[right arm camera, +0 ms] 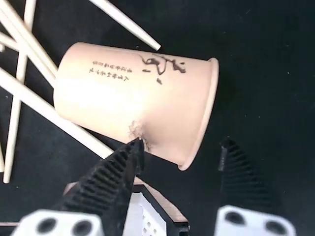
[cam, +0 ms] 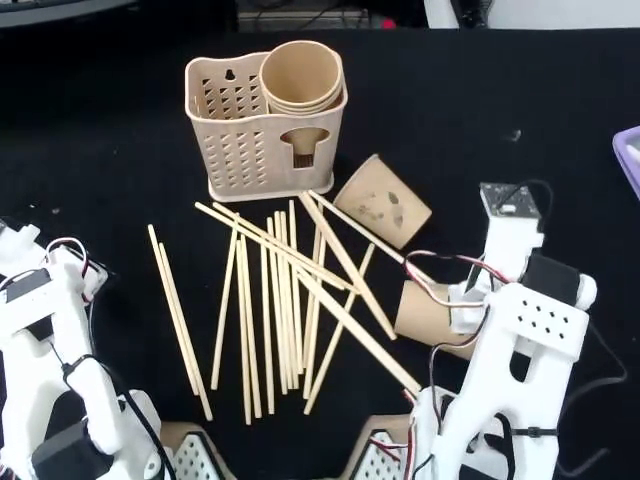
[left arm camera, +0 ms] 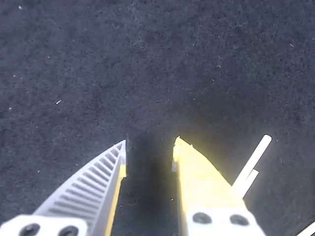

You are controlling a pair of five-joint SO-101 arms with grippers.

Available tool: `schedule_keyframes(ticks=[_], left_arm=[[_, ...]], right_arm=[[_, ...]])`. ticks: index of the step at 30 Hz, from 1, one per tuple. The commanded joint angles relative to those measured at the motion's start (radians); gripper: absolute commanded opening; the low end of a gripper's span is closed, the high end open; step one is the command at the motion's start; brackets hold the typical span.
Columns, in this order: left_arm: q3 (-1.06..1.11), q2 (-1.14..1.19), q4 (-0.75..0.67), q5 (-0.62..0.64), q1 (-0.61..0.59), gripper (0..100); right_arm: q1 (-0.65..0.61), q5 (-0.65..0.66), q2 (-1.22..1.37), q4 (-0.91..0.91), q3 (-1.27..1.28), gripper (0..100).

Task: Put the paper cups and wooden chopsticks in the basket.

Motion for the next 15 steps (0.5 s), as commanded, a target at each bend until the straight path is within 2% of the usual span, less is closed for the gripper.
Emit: schedule_keyframes(ticks=[1,4,8,15], left_arm=[[-0.041,-0.034,-0.017,0.003,0.012,16],[-0.041,-0.034,-0.017,0.003,0.012,16],[-0.041,-0.034,-0.017,0.003,0.012,16],[-0.041,-0.034,-0.017,0.003,0.012,16]], right_arm=[[0.009,0.064,-0.031,-0.032,0.028,23.3],[-0.011,0.112,-0.038,-0.061,0.081,19.9],[-0.005,0.157,-0.039,-0.061,0.028,0.8],[0.135,0.327,-0.071,0.201,-0.32,1.1]])
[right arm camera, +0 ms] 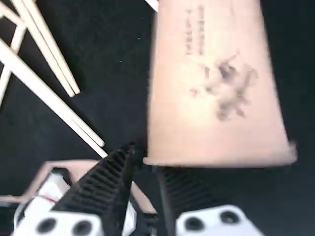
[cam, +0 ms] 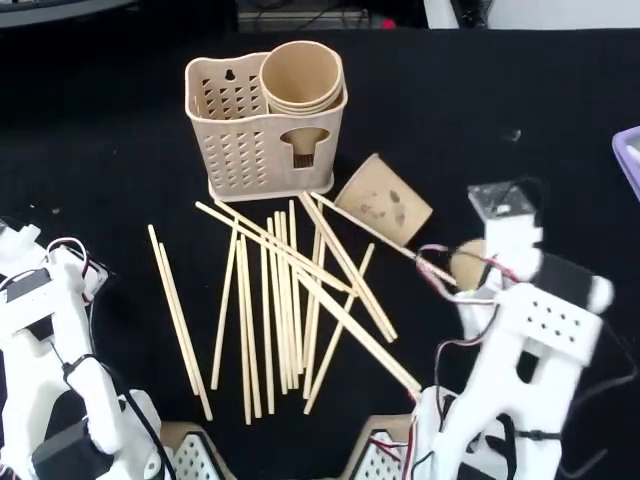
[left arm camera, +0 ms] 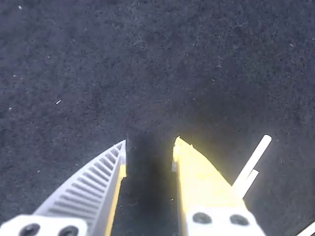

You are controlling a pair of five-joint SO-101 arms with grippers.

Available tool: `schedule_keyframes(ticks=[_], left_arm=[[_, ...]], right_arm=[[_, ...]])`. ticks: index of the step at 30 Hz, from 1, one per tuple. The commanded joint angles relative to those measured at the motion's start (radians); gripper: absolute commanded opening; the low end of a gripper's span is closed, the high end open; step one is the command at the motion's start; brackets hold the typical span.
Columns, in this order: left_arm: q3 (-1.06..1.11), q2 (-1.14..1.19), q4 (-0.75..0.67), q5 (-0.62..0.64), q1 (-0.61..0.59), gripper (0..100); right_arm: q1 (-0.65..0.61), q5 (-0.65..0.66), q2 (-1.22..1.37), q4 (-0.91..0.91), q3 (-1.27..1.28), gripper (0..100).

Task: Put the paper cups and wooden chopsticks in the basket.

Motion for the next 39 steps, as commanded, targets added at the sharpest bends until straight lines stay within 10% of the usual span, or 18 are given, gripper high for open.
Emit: schedule_keyframes(ticks=[1,6,16,23,39], left_arm=[[-0.041,-0.034,-0.017,0.003,0.012,16],[-0.041,-0.034,-0.017,0.005,0.012,16],[-0.013,-0.034,-0.058,0.002,0.013,16],[-0.012,-0.034,-0.058,0.002,0.013,16],[-0.013,-0.034,-0.058,0.002,0.013,16]], right_arm=[[0.092,0.106,-0.079,0.143,-0.259,1.1],[0.118,0.163,-0.136,0.133,-0.524,1.1],[-0.623,-0.153,-0.108,-0.322,-0.65,1.1],[-0.763,-0.15,0.196,-0.566,-0.756,1.1],[-0.764,0.264,1.073,0.107,-2.009,1.1]])
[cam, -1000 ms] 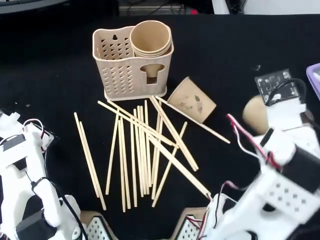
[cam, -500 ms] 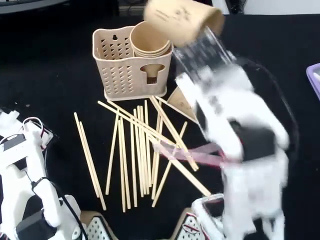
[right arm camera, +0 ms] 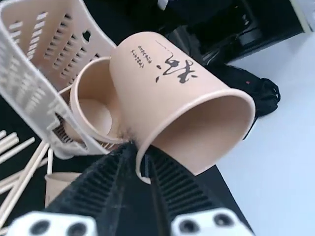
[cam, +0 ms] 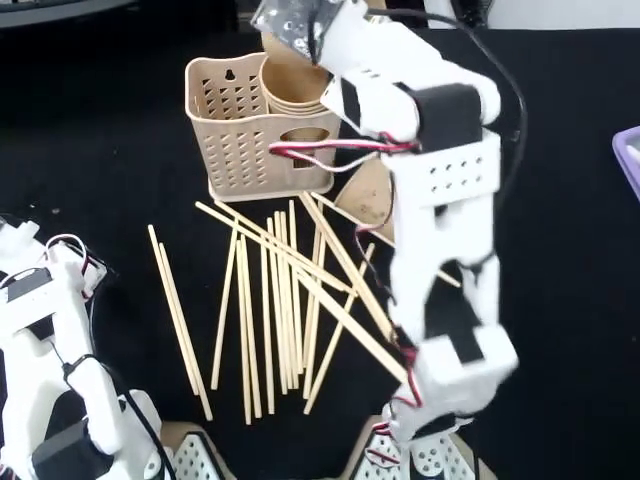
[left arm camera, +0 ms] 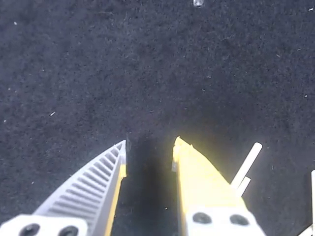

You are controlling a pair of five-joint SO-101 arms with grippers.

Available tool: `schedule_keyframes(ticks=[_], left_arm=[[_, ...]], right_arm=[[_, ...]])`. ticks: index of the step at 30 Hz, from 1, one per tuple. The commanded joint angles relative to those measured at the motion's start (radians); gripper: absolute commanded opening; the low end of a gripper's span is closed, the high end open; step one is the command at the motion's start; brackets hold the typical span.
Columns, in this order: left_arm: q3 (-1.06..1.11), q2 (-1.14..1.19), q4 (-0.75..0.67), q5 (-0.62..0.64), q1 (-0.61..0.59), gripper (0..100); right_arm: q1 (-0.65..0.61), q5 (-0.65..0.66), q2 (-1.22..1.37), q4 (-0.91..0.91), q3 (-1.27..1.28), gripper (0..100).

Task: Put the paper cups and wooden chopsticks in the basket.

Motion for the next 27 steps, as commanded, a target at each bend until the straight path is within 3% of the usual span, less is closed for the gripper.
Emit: schedule_keyframes(ticks=[1,8,27], left_arm=[[-0.013,-0.034,-0.012,0.002,0.008,16],[-0.012,-0.034,-0.012,0.0,0.008,16],[-0.015,-0.034,-0.012,0.0,0.004,16]], right_arm=[[-0.014,0.075,0.113,0.15,-0.308,1.1],[-0.018,0.167,0.2,0.153,-0.326,1.1],[0.0,0.17,0.09,0.16,-0.242,1.1]])
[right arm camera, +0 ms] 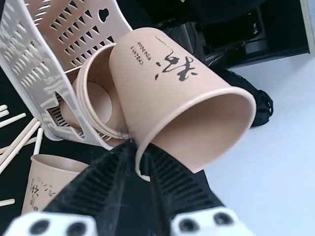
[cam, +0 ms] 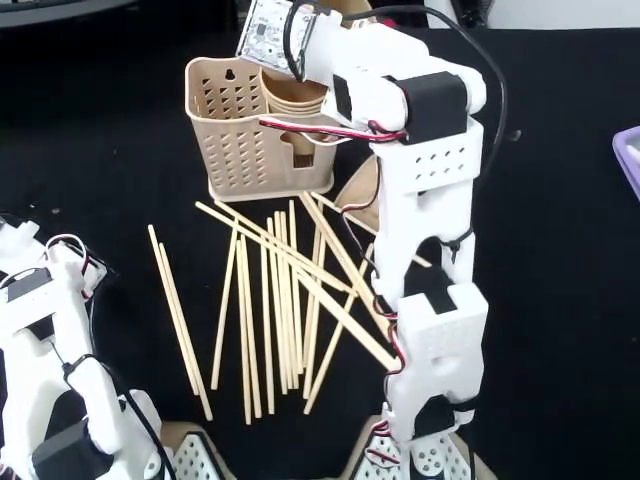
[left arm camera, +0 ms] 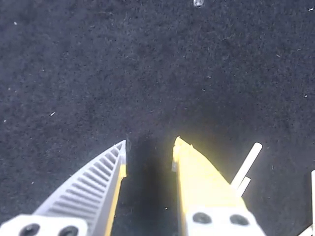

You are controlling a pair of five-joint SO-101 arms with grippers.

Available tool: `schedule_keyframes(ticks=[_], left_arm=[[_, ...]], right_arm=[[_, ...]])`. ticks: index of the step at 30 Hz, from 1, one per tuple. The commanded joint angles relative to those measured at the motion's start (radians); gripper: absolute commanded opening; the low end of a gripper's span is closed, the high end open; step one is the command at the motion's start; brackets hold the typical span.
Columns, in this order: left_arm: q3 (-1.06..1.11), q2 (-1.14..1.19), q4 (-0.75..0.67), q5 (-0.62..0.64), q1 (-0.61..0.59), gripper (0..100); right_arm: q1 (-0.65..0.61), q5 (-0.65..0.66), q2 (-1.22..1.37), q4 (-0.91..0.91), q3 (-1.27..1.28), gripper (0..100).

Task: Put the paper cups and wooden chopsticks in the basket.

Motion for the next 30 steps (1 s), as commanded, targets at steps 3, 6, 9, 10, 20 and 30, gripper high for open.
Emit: schedule_keyframes(ticks=[3,6,9,10,20,30], left_arm=[[-0.015,-0.034,-0.012,0.0,0.007,16],[-0.016,-0.034,-0.012,0.0,0.007,16],[-0.016,-0.034,-0.012,0.0,0.007,16],[-0.016,-0.034,-0.012,0.0,0.007,16],[-0.013,-0.034,-0.012,0.0,-0.001,16],[-0.016,-0.034,-0.012,0.0,-0.001,16]], right_arm=[[0.008,0.011,-0.2,0.032,0.14,1.1],[0.0,0.011,-0.302,0.029,0.275,1.1],[-0.005,0.012,-0.363,0.025,0.383,1.1],[-0.005,0.012,-0.372,0.023,0.397,1.1],[-0.006,0.006,-0.291,-0.11,0.403,1.1],[-0.009,-0.13,-0.275,-0.17,0.401,17.3]])
